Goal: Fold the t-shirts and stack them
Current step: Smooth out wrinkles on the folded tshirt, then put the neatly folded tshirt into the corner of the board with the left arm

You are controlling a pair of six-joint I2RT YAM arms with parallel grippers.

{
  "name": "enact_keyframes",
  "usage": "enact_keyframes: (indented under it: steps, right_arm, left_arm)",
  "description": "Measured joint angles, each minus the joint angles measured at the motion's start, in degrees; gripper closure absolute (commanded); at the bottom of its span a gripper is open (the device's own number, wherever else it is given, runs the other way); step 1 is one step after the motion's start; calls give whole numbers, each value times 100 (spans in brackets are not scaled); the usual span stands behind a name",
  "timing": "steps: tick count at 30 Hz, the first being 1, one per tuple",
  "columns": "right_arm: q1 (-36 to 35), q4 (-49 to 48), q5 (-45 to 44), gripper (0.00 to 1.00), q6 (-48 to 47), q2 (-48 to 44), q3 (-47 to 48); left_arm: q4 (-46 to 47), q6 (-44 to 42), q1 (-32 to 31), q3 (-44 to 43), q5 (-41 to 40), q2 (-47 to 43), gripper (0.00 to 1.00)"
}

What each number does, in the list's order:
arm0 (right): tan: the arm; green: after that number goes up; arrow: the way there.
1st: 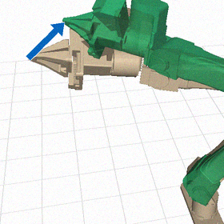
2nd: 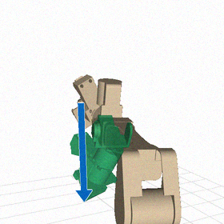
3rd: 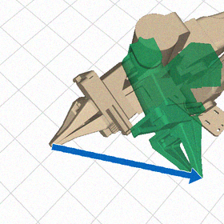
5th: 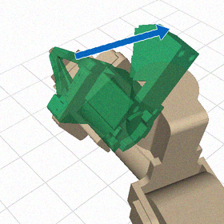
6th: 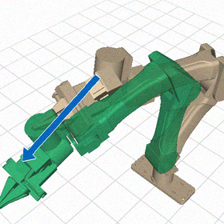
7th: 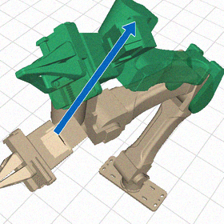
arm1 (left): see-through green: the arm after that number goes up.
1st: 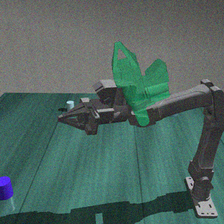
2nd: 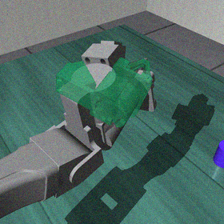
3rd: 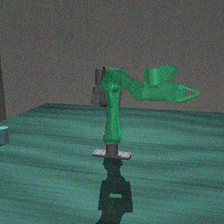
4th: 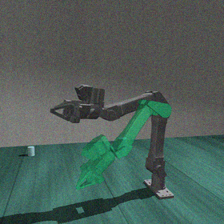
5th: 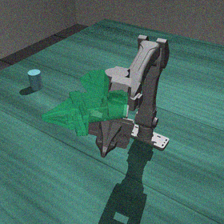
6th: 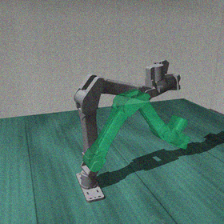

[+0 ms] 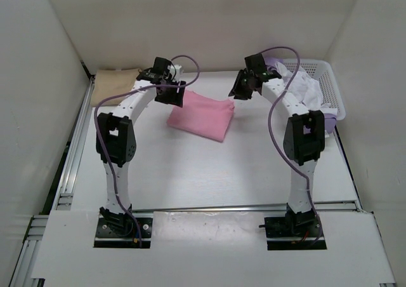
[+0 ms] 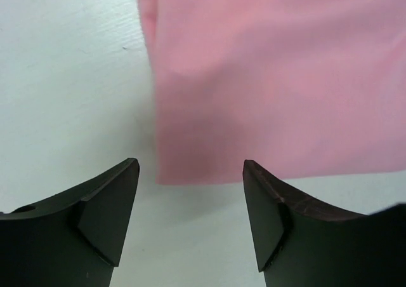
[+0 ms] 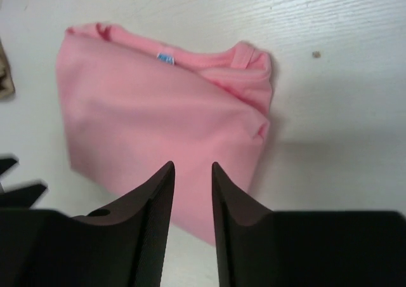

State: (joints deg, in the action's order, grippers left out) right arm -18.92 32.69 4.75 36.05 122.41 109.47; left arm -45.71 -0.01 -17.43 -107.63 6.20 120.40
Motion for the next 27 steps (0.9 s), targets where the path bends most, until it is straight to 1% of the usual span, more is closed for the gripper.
enact_keyframes:
  steps: [2, 4, 5, 9, 11, 12, 16, 19, 23, 24, 26, 27]
  right_arm:
    - [0, 37, 22, 59, -92, -407, -339]
    - [-2, 79, 42, 56, -144, -595, -581]
    - [0, 76, 63, 54, -164, -619, -699]
    - [-2, 114, 267, 51, -146, -391, -1187]
    - [-22, 127, 363, 51, -85, -210, -1379]
    - [-24, 146, 402, 51, -42, -125, -1447]
    - [-33, 175, 487, 51, 101, 35, -1532]
    - [-39, 140, 518, 51, 149, 35, -1541]
    - [-37, 138, 551, 51, 205, 35, -1554]
    - [-44, 140, 553, 51, 221, 35, -1554]
    - [-66, 133, 557, 51, 254, 35, -1554]
    - [-68, 133, 560, 51, 258, 35, -1554]
  left_arm:
    - [31, 2, 160, -168, 142, 184, 21]
    - [24, 2, 299, -223, 291, 422, 19]
    - [-7, 2, 365, -223, 354, 535, 17]
    - [-175, 4, 527, -245, 549, 970, 16]
    - [-278, 4, 535, -400, 706, 1167, 16]
    - [-321, 4, 531, -581, 815, 1307, 13]
    - [-275, 7, 525, -1067, 1283, 1615, 13]
    - [-227, 7, 525, -1095, 1663, 1679, 13]
    - [-225, 17, 525, -1093, 1884, 1801, 13]
    - [-210, 24, 525, -1093, 1891, 1810, 14]
    - [-258, 33, 538, -1154, 1954, 1864, 24]
    - [-273, 39, 540, -1226, 2041, 1928, 31]
